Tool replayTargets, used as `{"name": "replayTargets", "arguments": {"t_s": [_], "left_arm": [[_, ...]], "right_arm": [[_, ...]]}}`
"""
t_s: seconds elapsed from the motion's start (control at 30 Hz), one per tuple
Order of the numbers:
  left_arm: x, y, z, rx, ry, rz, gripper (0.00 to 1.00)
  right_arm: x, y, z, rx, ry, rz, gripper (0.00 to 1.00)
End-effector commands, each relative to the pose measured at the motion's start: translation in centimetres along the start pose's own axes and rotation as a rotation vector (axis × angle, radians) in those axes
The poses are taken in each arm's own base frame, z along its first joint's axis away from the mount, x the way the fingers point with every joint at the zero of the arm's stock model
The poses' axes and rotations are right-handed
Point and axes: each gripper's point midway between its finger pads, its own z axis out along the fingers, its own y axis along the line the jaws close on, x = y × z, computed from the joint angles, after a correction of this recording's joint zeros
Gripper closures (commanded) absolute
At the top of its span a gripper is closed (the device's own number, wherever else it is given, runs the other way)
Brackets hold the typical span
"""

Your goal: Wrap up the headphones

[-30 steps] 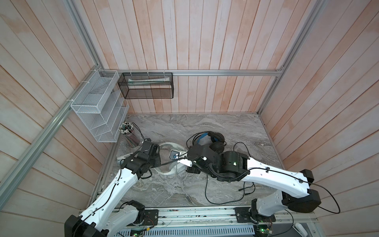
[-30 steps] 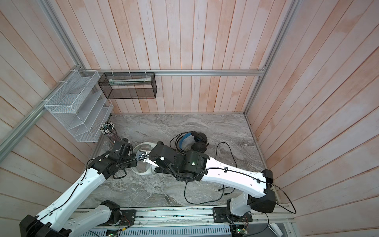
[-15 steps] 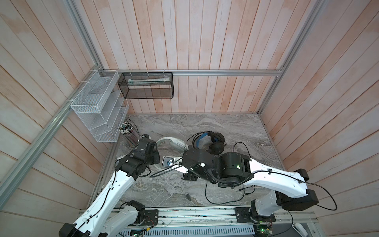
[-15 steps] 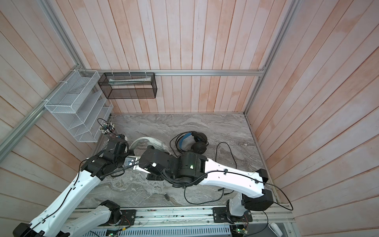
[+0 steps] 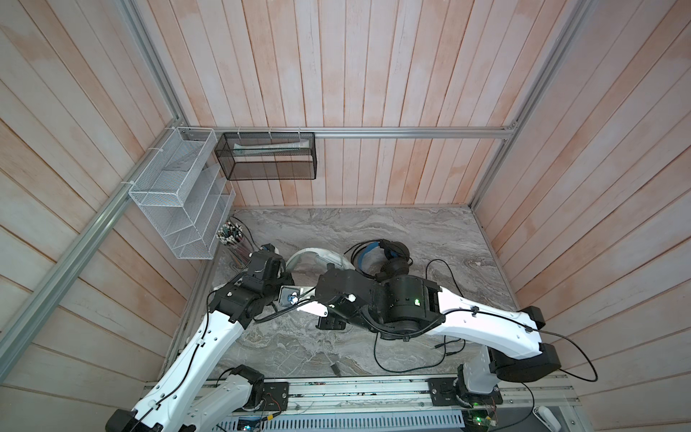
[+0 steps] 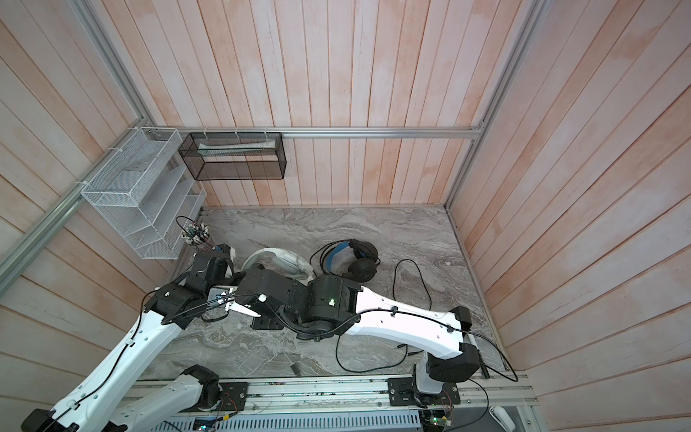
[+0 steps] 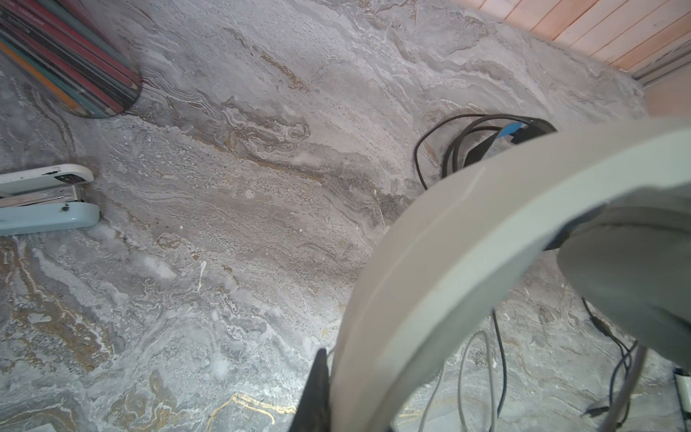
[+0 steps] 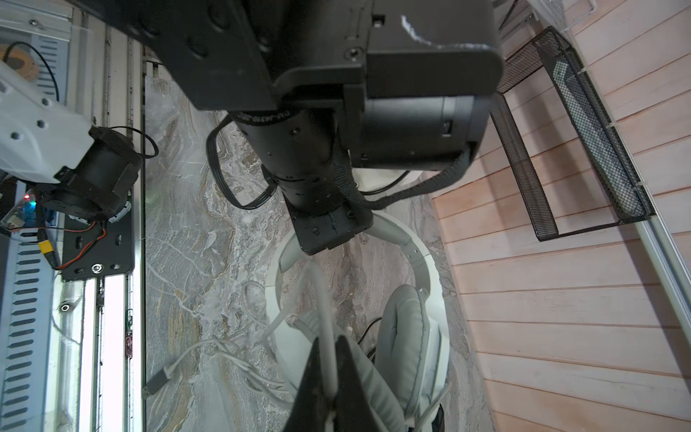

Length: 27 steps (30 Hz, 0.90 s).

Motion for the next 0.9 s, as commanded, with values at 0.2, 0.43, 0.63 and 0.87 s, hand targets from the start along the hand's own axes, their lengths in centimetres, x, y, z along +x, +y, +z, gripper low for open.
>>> {"name": "replayTargets", "arguments": {"t_s": [0.2,0.43,0.63,0.87], "left_arm": [[0.1,-1.7,-1.2,0.264,0.014,-0.179,1.00],[1.3,-3.9,-1.6,0.466,0.104,-0.247,1.00],[2.5,-4.3,-1.0,0.505,0.163,-0.268,1.00],[4.3,-3.0,-0.1,0.447,0.194,-0.258,1.00]], "right_arm": [[1.2,1.1,0.2,-0.008,0.050,0.049,1.00],[2.7,0.3,-1.2,0.042,-0.015,0.119,1.00],[3.3,1.0,0.2,0.052,-0.014,0.120,1.00],[1.6,-1.5,-0.4,0.153,-0.047,0.128,1.00]]}}
